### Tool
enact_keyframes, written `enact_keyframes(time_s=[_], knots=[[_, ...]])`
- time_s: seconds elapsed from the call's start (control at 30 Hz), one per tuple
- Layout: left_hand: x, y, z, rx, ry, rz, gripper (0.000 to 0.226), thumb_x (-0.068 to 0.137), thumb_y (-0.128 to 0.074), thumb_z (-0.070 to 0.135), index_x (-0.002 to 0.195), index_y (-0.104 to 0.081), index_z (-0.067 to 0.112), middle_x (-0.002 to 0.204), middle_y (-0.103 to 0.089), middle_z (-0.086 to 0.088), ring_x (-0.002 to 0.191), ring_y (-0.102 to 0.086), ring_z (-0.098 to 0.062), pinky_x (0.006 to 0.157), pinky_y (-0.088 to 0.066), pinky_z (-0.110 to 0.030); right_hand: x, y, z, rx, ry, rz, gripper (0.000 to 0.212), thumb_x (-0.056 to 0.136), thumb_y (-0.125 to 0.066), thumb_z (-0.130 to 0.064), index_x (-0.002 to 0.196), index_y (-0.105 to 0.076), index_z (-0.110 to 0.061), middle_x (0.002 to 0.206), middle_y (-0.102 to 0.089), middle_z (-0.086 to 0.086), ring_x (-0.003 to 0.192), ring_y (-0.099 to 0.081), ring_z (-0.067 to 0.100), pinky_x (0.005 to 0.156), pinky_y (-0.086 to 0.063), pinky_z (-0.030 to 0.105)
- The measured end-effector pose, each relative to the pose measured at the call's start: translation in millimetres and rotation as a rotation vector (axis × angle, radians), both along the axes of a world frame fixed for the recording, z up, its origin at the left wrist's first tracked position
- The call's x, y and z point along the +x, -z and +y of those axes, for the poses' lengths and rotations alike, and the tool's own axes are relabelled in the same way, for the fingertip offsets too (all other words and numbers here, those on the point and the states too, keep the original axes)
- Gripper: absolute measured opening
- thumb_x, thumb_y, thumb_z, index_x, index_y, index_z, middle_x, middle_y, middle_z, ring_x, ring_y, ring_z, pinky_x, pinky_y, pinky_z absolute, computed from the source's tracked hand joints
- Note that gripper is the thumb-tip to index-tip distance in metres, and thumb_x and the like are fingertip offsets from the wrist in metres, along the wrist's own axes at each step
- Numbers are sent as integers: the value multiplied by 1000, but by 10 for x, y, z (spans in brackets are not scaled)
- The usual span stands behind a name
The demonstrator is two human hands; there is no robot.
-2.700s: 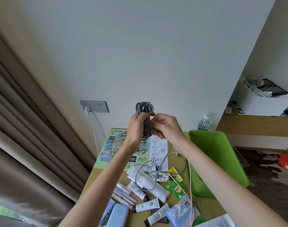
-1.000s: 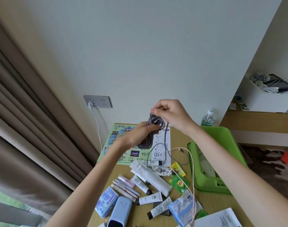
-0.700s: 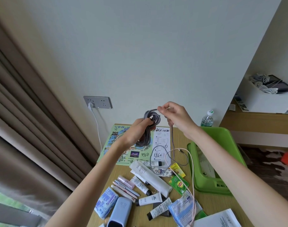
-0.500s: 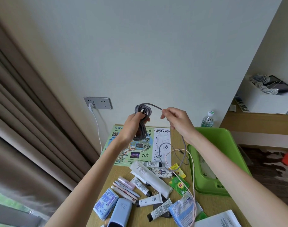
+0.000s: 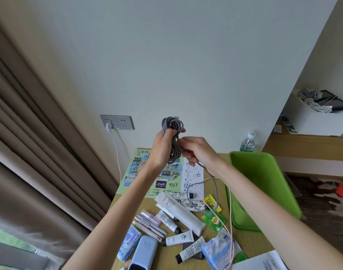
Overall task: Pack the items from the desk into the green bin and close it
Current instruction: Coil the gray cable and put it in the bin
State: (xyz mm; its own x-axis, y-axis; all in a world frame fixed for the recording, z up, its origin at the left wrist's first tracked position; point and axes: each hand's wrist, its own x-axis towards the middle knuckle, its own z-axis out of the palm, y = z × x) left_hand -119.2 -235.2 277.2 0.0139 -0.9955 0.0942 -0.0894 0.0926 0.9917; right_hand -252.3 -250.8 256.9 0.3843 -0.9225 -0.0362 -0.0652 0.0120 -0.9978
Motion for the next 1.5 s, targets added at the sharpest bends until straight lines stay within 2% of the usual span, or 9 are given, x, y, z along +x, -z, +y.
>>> enact_keyframes(time_s=[0.1, 0.23, 0.5, 0.6, 1.0, 1.23, 1.37, 1.43, 1.5], knots=[[-11, 4, 2, 40, -31, 19, 29, 84, -42, 36, 85, -65, 18, 66, -61, -3, 70, -56, -24, 73, -45, -43, -33, -23, 4, -32, -23, 37, 44, 97, -53, -30, 54, -48, -23, 50, -39, -1, 44, -31, 13, 43, -33, 22], [3, 27, -26, 63, -49, 89, 27, 86, -43, 36, 78, -61, 18, 64, -56, 8, 69, -52, -17, 72, -41, -40, -34, -26, 4, -56, -29, 106, 43, 97, -52, -39, 62, -49, -15, 50, -40, -2, 45, -36, 12, 46, -36, 23], [107, -30, -119, 149, -39, 604, 25, 95, -42, 25, 77, -57, 15, 70, -56, 5, 61, -53, -10, 62, -45, -24, -77, -5, 6, -43, -54, 177, 41, 95, -57, -39, 66, -59, -10, 51, -42, -2, 47, -38, 12, 49, -37, 21], [193, -60, -140, 149, -105, 633, 24, 96, -42, 24, 78, -56, 17, 71, -53, 6, 58, -47, -7, 56, -40, -19, -139, -29, -4, -57, -20, 225, 42, 92, -62, -40, 62, -59, -11, 46, -34, -5, 43, -32, 10, 49, -32, 23], [521, 13, -198, 46, -264, 62, 28, 93, -40, 33, 75, -56, 19, 77, -39, -8, 54, -31, -11, 54, -26, -29, -296, -258, -94, -126, 7, 183, 23, 90, -65, -17, 70, -62, -6, 45, -32, -7, 44, -28, 10, 50, -29, 25], [557, 111, -195, 88, -123, -124, 41, 88, -42, 57, 86, -60, 20, 89, -56, -3, 81, -49, -18, 79, -37, -33, -262, -404, -76, -178, 32, 96, 20, 92, -58, -9, 76, -65, 1, 50, -27, -2, 48, -23, 13, 49, -23, 27], [514, 116, -134, 132, 109, -182, 56, 81, -43, 71, 104, -61, 23, 114, -65, 0, 111, -60, -12, 99, -42, -32, -202, -441, -51, -215, 36, 78, 20, 93, -57, -8, 78, -65, 2, 50, -30, -2, 45, -26, 11, 48, -29, 25], [479, 90, -91, 144, 225, -209, 51, 80, -48, 69, 101, -61, 24, 106, -66, 7, 101, -61, -5, 93, -44, -28, -187, -445, -43, -228, 41, 67, 21, 94, -58, -10, 78, -66, 0, 49, -31, -4, 44, -29, 9, 48, -32, 24], [429, 56, -52, 131, 312, -272, 39, 81, -58, 59, 83, -55, 21, 77, -58, 13, 71, -53, -3, 72, -43, -19, -181, -448, -43, -244, 40, 48, 21, 94, -59, -12, 79, -67, 1, 49, -33, -5, 44, -31, 9, 49, -34, 23]])
